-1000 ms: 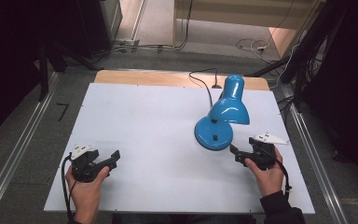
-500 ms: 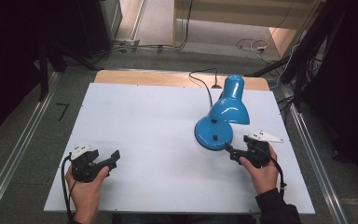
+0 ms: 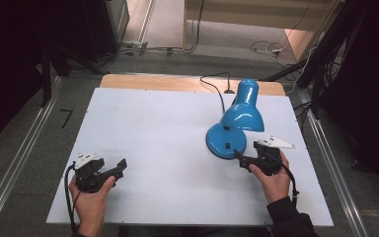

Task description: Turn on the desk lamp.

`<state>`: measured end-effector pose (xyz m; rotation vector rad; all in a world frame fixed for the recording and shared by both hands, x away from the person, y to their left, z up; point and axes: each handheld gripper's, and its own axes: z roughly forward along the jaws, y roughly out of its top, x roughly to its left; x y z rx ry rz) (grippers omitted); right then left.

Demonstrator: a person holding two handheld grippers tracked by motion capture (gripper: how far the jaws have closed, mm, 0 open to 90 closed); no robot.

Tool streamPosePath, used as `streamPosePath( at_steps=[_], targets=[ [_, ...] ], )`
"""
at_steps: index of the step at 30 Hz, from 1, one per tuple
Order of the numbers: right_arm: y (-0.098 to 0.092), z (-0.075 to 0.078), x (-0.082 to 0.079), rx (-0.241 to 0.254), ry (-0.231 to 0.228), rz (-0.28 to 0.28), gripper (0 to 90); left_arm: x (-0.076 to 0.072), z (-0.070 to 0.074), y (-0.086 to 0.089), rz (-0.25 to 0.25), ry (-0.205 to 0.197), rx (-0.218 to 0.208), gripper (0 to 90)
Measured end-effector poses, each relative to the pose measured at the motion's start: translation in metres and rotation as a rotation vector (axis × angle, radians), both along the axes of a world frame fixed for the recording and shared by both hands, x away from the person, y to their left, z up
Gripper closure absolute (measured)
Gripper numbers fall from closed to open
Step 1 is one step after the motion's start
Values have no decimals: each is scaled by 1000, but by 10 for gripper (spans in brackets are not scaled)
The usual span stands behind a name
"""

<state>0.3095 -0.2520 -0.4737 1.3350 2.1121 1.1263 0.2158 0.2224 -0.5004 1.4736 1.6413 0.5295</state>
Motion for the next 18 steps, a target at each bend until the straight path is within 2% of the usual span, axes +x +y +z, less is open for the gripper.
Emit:
streamPosePath(
  at_steps=[18],
  targets=[
    [9, -5, 5, 2, 5, 20, 189, 0, 0, 0, 0, 1, -2, 166]
  ],
)
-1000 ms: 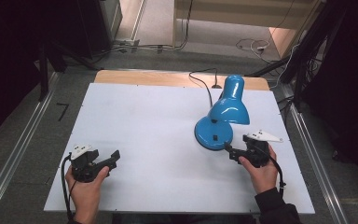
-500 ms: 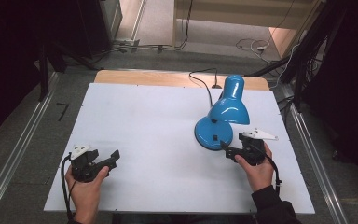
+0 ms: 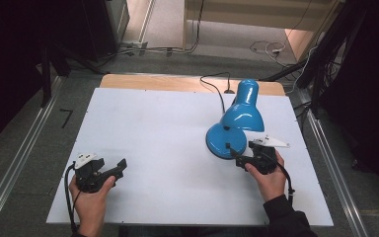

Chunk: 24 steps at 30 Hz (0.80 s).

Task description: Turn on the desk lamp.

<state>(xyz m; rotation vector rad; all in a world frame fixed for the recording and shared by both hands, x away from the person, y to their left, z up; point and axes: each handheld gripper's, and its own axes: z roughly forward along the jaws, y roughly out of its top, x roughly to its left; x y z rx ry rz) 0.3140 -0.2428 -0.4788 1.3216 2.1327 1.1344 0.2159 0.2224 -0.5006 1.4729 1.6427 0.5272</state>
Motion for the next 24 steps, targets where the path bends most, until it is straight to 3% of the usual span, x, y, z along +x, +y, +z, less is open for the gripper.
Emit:
streamPosePath(
  at_steps=[16, 24],
  targets=[
    [10, -4, 6, -5, 2, 5, 253, 0, 0, 0, -1, 0, 0, 165],
    [14, -5, 8, -7, -17, 16, 397, 0, 0, 0, -1, 0, 0, 165]
  ],
)
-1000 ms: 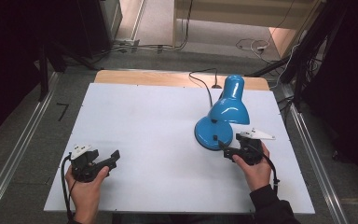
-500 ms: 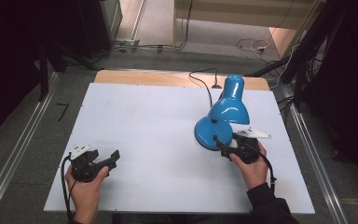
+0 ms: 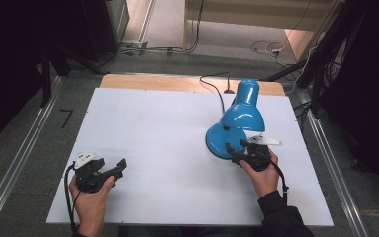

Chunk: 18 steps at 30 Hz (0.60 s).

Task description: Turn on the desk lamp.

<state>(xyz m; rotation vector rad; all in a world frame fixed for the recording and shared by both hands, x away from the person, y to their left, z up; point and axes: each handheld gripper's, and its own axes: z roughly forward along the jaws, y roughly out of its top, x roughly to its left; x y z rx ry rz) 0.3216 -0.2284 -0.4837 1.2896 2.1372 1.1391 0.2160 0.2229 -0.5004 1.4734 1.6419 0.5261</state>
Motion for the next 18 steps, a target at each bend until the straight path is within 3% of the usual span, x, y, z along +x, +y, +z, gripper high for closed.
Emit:
streamPosePath(
  at_steps=[2, 9, 10, 11, 18],
  targets=[
    [1, 0, 0, 0, -3, 2, 416, 0, 0, 0, 0, -1, 0, 166],
    [4, -1, 3, 11, -23, 8, 622, 0, 0, 0, 0, -1, 0, 166],
    [4, -1, 3, 11, -23, 8, 622, 0, 0, 0, 0, -1, 0, 166],
    [5, -1, 3, 16, -17, 13, 688, 0, 0, 0, 0, 0, 0, 166],
    [6, -2, 5, 26, -7, 17, 867, 0, 0, 0, 0, -1, 0, 166]
  ],
)
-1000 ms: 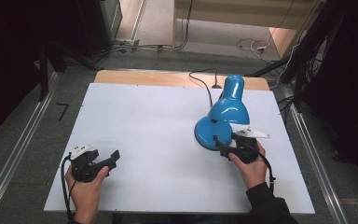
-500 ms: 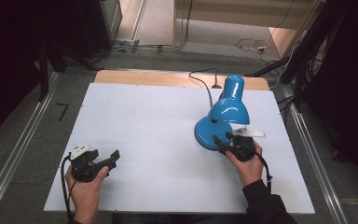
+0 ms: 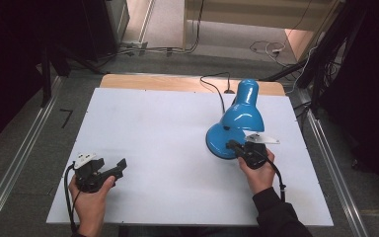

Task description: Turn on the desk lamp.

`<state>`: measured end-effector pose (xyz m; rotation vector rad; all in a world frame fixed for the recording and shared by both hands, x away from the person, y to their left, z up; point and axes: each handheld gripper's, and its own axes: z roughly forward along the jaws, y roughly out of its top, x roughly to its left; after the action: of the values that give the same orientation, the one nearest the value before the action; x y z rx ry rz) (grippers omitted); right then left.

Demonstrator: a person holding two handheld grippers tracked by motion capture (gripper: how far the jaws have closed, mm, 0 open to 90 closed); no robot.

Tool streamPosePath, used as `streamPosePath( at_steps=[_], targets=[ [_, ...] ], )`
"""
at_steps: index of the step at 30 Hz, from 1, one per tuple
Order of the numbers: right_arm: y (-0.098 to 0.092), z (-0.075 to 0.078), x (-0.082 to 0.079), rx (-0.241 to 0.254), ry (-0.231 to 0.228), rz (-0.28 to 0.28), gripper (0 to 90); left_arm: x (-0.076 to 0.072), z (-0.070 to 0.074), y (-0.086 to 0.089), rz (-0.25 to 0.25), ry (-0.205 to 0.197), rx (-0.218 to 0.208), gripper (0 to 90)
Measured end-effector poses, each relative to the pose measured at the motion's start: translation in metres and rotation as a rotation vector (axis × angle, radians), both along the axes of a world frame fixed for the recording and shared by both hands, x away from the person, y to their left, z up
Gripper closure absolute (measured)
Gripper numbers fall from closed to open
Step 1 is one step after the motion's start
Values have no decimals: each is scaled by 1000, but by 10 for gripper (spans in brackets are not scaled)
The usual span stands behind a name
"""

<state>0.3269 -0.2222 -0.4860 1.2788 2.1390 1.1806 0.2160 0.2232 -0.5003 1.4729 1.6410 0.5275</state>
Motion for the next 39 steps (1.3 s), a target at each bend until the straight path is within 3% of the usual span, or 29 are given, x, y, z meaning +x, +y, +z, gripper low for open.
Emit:
streamPosePath(
  at_steps=[39],
  targets=[
    [5, -10, 5, -23, -5, -12, 877, 0, 0, 0, -1, 3, -2, 166]
  ],
)
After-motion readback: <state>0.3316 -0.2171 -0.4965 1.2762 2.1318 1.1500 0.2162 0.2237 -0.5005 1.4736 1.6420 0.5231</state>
